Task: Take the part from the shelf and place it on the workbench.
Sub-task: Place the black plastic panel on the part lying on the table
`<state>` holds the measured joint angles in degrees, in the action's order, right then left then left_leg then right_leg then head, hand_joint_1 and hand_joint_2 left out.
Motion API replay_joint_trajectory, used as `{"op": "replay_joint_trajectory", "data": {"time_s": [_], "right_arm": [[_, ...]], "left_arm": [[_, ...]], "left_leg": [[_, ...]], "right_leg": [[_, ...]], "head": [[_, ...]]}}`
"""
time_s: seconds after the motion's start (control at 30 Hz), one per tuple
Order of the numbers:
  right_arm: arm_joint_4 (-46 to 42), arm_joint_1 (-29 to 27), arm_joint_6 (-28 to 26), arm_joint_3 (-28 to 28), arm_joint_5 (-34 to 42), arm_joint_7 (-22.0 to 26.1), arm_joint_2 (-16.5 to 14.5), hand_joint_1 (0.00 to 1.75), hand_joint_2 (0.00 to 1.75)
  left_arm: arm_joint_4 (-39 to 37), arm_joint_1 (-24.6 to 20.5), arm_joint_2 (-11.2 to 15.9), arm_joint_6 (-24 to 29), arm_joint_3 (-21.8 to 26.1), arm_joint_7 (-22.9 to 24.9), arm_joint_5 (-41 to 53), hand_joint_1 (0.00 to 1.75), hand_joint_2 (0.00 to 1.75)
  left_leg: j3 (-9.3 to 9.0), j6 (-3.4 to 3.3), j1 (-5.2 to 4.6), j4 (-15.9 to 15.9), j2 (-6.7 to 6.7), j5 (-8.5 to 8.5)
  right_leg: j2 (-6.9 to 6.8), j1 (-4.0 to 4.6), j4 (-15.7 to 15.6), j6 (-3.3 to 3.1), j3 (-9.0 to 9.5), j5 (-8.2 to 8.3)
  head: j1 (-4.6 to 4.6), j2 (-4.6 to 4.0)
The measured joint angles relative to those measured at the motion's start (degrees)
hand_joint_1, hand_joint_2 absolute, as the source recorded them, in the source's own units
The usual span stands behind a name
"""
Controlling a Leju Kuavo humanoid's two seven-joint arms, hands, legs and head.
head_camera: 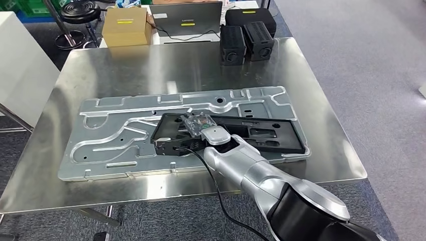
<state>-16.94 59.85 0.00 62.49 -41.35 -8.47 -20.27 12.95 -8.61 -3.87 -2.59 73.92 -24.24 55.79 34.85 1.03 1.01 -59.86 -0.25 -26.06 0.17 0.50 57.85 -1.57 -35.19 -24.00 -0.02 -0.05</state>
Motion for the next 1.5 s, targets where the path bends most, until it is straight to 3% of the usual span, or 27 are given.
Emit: {"op": "replay_joint_trajectory", "data": {"time_s": [0.03, 0.1, 0.13, 0.17, 0.2, 0.23, 0.27, 0.33, 0.43, 0.5, 0.6, 0.67, 0.7, 0.73, 0.77, 0.83, 0.9, 0.97, 1.03, 1.13, 1.17, 1.2, 1.23, 1.3, 1.37, 1.47, 1.5], "right_arm": [[0.56, 0.04, -0.49, -0.01, 0.44, 0.34, -0.02, 0.0, 0.0], [0.96, 0.04, -1.11, -0.33, 2.02, 1.24, -0.03, 0.0, 0.0], [1.11, -0.01, -1.4, -0.8, 3.18, 1.84, -0.03, 0.0, 0.0], [1.23, -0.05, -1.7, -1.53, 4.51, 2.62, -0.03, 0.0, 0.0], [1.31, -0.04, -2.08, -2.48, 6.01, 3.67, -0.03, 0.0, 0.0], [1.35, 0.01, -2.55, -3.54, 7.54, 4.96, -0.03, 0.0, 0.0], [1.27, 0.09, -3.21, -4.67, 9.01, 6.5, -0.03, 0.0, 0.0], [0.91, 0.48, -5.31, -6.9, 11.24, 10.04, -0.04, 0.0, 0.0], [-0.36, 1.11, -11.9, -10.86, 12.66, 16.57, -0.01, 0.0, 0.0], [-1.82, 1.27, -17.29, -13.57, 12.86, 20.94, 0.26, 0.0, 0.0], [-7.97, -0.51, -26.65, -19.36, 11.9, 28.38, 2.12, 0.0, 0.0], [-15.79, -4.42, -31.48, -24.71, 9.59, 32.11, 4.36, 0.0, 0.0], [-20.86, -7.11, -32.95, -27.59, 7.85, 33.17, 5.72, 0.0, 0.0], [-26.44, -10.05, -34.07, -30.49, 5.95, 33.92, 7.19, 0.0, 0.0], [-32.79, -13.33, -35.16, -33.61, 4.05, 34.57, 8.94, 0.0, 0.0], [-46.0, -20.71, -37.68, -40.13, 1.03, 36.22, 12.73, 0.0, 0.0], [-58.1, -29.15, -39.58, -46.72, 0.02, 38.73, 16.26, 0.0, 0.0], [-68.09, -37.26, -40.22, -53.73, 0.4, 41.83, 19.15, 0.0, 0.0], [-76.01, -44.45, -40.34, -60.83, 1.24, 44.4, 21.44, 0.0, 0.0], [-84.5, -54.96, -39.85, -71.8, 3.98, 45.8, 24.61, 0.0, 0.0], [-86.59, -58.19, -39.31, -75.4, 4.88, 45.89, 25.42, 0.0, 0.0], [-88.57, -61.05, -38.42, -79.13, 5.59, 45.94, 26.02, 0.0, 0.0], [-90.32, -63.65, -37.3, -82.53, 6.01, 46.07, 26.29, 0.0, 0.0], [-93.12, -67.8, -34.38, -88.71, 6.2, 46.85, 26.25, 0.0, 0.0], [-94.33, -70.22, -31.3, -93.52, 5.57, 47.79, 25.67, 0.0, 0.0], [-94.02, -71.9, -26.6, -98.71, 3.94, 47.98, 24.27, 0.0, 0.0], [-93.33, -72.15, -25.0, -100.3, 3.25, 47.89, 23.77, 0.0, 0.0]], "left_arm": [[-0.01, -0.26, -0.06, 0.42, -0.33, 0.51, 0.3, 0.0, 0.0], [-0.01, -0.53, -0.11, 1.09, -0.57, 1.17, 0.51, 0.0, 0.0], [-0.01, -0.6, -0.13, 1.38, -0.68, 1.43, 0.57, 0.0, 0.0], [-0.01, -0.65, -0.14, 1.63, -0.79, 1.61, 0.58, 0.0, 0.0], [-0.01, -0.72, -0.15, 1.83, -0.87, 1.74, 0.58, 0.0, 0.0], [-0.01, -0.81, -0.14, 1.98, -0.94, 1.83, 0.56, 0.0, 0.0], [-0.01, -0.96, -0.14, 2.06, -1.02, 1.89, 0.54, 0.0, 0.0], [-0.02, -1.33, -0.14, 2.1, -1.18, 1.9, 0.38, 0.0, 0.0], [-0.03, -1.52, -0.16, 2.0, -1.26, 1.38, -0.06, 0.0, 0.0], [-0.03, -1.46, -0.19, 1.7, -1.27, 0.87, -0.38, 0.0, 0.0], [-0.03, -1.31, -0.11, 0.74, -1.27, -0.32, -1.2, 0.0, 0.0], [-0.03, -0.8, 0.04, -0.15, -1.26, -1.36, -1.98, 0.0, 0.0], [-0.03, -0.4, 0.12, -0.68, -1.25, -1.88, -2.38, 0.0, 0.0], [-0.03, 0.06, 0.19, -1.21, -1.24, -2.37, -2.69, 0.0, 0.0], [-0.03, 0.56, 0.22, -1.73, -1.23, -2.8, -2.98, 0.0, 0.0], [-0.05, 1.66, 0.23, -2.42, -1.16, -3.37, -3.45, 0.0, 0.0], [-0.07, 2.85, 0.21, -2.59, -0.94, -3.53, -4.04, 0.0, 0.0], [-0.08, 3.95, 0.24, -2.55, -0.46, -3.45, -4.6, 0.0, 0.0], [-0.08, 4.56, 0.39, -2.37, 0.08, -3.23, -5.04, 0.0, 0.0], [-0.08, 4.73, 0.69, -2.08, 0.61, -2.73, -5.38, 0.0, 0.0], [-0.08, 4.8, 0.83, -2.05, 0.75, -2.66, -5.41, 0.0, 0.0], [-0.08, 4.9, 0.99, -2.05, 0.91, -2.68, -5.45, 0.0, 0.0], [-0.08, 4.95, 1.21, -2.04, 1.05, -2.75, -5.49, 0.0, 0.0], [-0.08, 4.82, 1.61, -2.11, 1.26, -3.05, -5.58, 0.0, 0.0], [-0.07, 4.5, 1.85, -2.31, 1.35, -3.53, -5.68, 0.0, 0.0], [-0.05, 4.24, 2.03, -2.67, 1.49, -4.15, -5.71, 0.0, 0.0], [-0.05, 4.15, 2.06, -2.75, 1.53, -4.3, -5.7, 0.0, 0.0]], "left_leg": [[0.8, 0.33, 0.01, -1.94, 0.03, -1.28], [3.89, 0.47, 0.08, -8.95, 0.04, -4.86], [5.44, 0.59, 0.11, -12.4, 0.04, -6.1], [6.23, 0.73, 0.14, -14.08, 0.04, -6.26], [6.0, 0.85, 0.18, -13.61, 0.05, -5.35], [4.75, 0.94, 0.24, -11.06, 0.07, -3.57], [2.86, 0.99, 0.33, -7.08, 0.11, -1.66], [-0.08, 0.72, 0.26, -0.96, 0.09, 0.27], [-0.43, -0.35, 0.11, 0.27, -0.08, 0.38], [-0.42, -1.01, 0.18, 0.48, -0.06, 0.65], [-0.41, -1.63, 0.18, 0.58, -0.07, 0.8], [-0.47, -1.78, 0.12, 0.58, -0.25, 0.73], [-0.52, -1.84, 0.09, 0.58, -0.38, 0.69], [-0.58, -1.9, 0.06, 0.58, -0.54, 0.65], [-0.62, -1.95, 0.06, 0.6, -0.7, 0.6], [-0.66, -1.81, 0.09, 0.68, -1.13, 0.5], [-0.81, -1.46, 0.29, 0.89, -1.48, 0.35], [-1.1, -0.99, 0.34, 1.05, -1.37, 0.01], [-0.79, -0.81, 0.11, -0.83, -0.64, -2.41], [2.31, -0.8, 0.03, -10.89, -0.09, -9.08], [2.96, -0.64, 0.08, -13.44, -0.08, -10.09], [2.67, -0.45, 0.15, -13.88, -0.07, -9.93], [1.32, -0.27, 0.23, -12.07, -0.06, -8.76], [-3.14, -0.13, 0.31, -4.44, -0.11, -5.86], [-5.77, -0.63, 0.09, 0.61, -0.26, -4.49], [-5.73, -1.88, -0.41, 1.34, -0.18, -3.51], [-5.46, -2.31, -0.44, 1.53, -0.04, -2.92]], "right_leg": [[-0.04, -0.15, -0.52, -0.25, 0.2, 0.29], [-0.1, -0.11, -0.65, -0.39, 0.26, 0.37], [-0.11, -0.06, -0.6, -0.42, 0.23, 0.34], [-0.11, -0.04, -0.5, -0.43, 0.21, 0.3], [-0.1, -0.06, -0.35, -0.41, 0.19, 0.23], [-0.07, -0.13, -0.11, -0.31, 0.18, 0.11], [-0.05, -0.2, 0.23, -0.12, 0.14, -0.09], [-0.01, -0.08, 1.14, 0.45, -0.26, -0.51], [-0.02, 0.05, 1.62, 1.16, -0.82, -0.56], [-0.03, -0.11, 2.9, 1.74, -1.34, -1.53], [-0.06, -0.45, 11.93, 2.61, -5.43, -6.26], [-0.06, -0.57, 17.21, 2.77, -8.06, -7.72], [-0.06, -0.57, 16.95, 2.66, -8.05, -6.91], [-0.06, -0.48, 14.5, 2.41, -6.97, -5.25], [-0.12, -0.26, 10.36, 2.0, -5.02, -3.17], [-0.51, 0.46, 2.88, 1.23, -1.48, -0.67], [-0.84, 1.03, 0.33, 0.83, -0.2, -0.51], [-0.94, 0.91, -0.43, 0.59, 0.33, -0.1], [-1.0, 0.5, -1.49, 0.38, 0.91, 0.47], [-1.25, 0.3, -1.73, 0.25, 0.97, 0.59], [-1.32, 0.24, -1.55, 0.25, 0.8, 0.58], [-1.32, 0.14, -1.3, 0.28, 0.56, 0.56], [-1.23, -0.01, -0.96, 0.35, 0.28, 0.55], [-0.91, -0.33, 0.01, 0.74, -0.37, 0.49], [-0.47, -0.53, 0.91, 1.48, -0.93, 0.6], [-0.06, -0.86, 0.95, 2.84, -1.14, 1.4], [-0.02, -1.0, 1.25, 3.21, -1.34, 0.92]], "head": [[-0.04, 0.0], [-0.07, 0.01], [-0.07, 0.01], [-0.07, 0.01], [-0.07, 0.01], [-0.07, 0.01], [-0.07, 0.01], [-0.06, 0.0], [-0.03, 0.01], [-0.03, 0.0], [-0.01, 0.0], [-0.02, 0.01], [-0.02, 0.01], [-0.02, 0.0], [-0.02, 0.0], [-0.03, 0.01], [0.06, 0.01], [0.16, 0.01], [0.14, 0.01], [0.08, 0.01], [0.1, 0.01], [0.1, 0.0], [0.1, 0.0], [0.08, 0.0], [0.12, 0.01], [0.14, 0.01], [0.16, 0.01]]}}
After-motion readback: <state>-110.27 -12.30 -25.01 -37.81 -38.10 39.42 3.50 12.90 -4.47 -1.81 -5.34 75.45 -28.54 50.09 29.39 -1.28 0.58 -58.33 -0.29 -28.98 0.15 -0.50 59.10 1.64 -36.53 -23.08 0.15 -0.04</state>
